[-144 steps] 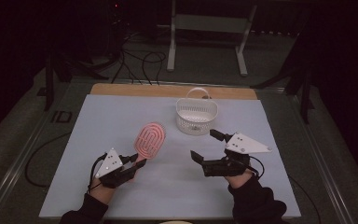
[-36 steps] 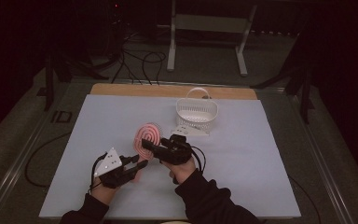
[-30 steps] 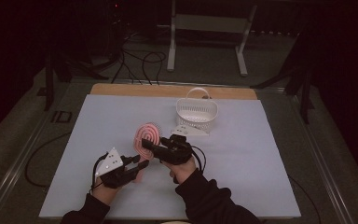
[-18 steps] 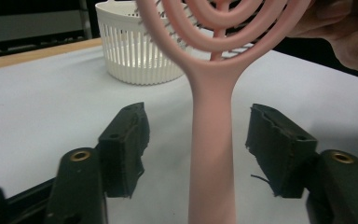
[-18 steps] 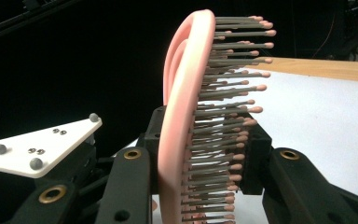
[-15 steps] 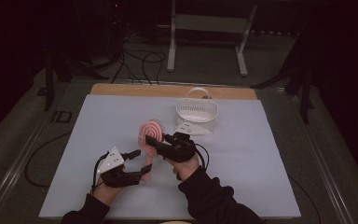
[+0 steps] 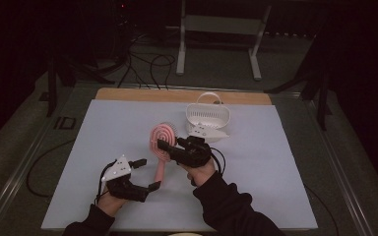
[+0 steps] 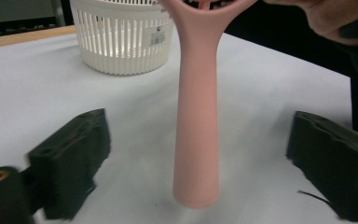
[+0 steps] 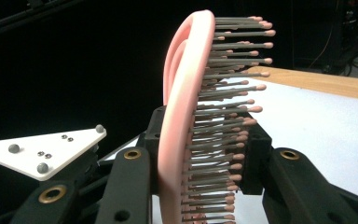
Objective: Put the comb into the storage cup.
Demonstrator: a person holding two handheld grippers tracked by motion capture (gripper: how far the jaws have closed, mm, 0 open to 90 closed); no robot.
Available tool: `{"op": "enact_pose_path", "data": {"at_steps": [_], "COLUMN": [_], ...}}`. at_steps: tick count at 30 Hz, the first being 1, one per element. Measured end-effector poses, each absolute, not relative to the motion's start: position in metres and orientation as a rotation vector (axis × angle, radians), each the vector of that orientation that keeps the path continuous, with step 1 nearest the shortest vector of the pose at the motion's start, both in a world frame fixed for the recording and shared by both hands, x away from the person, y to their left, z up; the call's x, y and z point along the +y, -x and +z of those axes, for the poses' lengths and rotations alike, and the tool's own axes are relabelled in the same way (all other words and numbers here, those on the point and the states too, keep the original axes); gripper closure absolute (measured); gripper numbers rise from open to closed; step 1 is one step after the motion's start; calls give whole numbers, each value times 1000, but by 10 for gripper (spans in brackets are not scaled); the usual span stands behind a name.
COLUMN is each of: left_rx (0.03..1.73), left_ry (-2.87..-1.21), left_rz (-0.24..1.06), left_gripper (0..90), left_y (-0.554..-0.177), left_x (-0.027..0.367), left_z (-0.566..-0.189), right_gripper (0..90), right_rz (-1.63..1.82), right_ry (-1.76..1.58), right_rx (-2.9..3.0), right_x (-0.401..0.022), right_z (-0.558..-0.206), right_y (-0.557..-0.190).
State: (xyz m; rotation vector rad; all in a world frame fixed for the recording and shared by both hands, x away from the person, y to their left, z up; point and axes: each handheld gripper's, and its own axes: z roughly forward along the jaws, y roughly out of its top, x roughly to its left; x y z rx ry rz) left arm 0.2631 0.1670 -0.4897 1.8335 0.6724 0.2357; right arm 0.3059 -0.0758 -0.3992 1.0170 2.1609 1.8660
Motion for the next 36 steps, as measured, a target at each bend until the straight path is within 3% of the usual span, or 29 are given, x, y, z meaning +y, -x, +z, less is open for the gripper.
{"op": "enact_pose_path", "data": {"at_steps": [4, 15, 36], "left_rx": [681, 675, 662], "left_ry": [-1842, -1884, -1911], "left_rz": [236, 175, 219], "left_gripper": [2, 1, 1], "left_y": [-263, -265, -259], "left_x": [166, 168, 196], "left_z": [-491, -493, -494], "right_gripper": [642, 642, 642], "right_rz": [1853, 1842, 1835], "right_ry": [-976, -927, -888], "right_rx": [2181, 2185, 2154], "right_x": [-78, -88, -120], "right_z": [-397, -386, -365], "right_y": [-307, -309, -317]}}
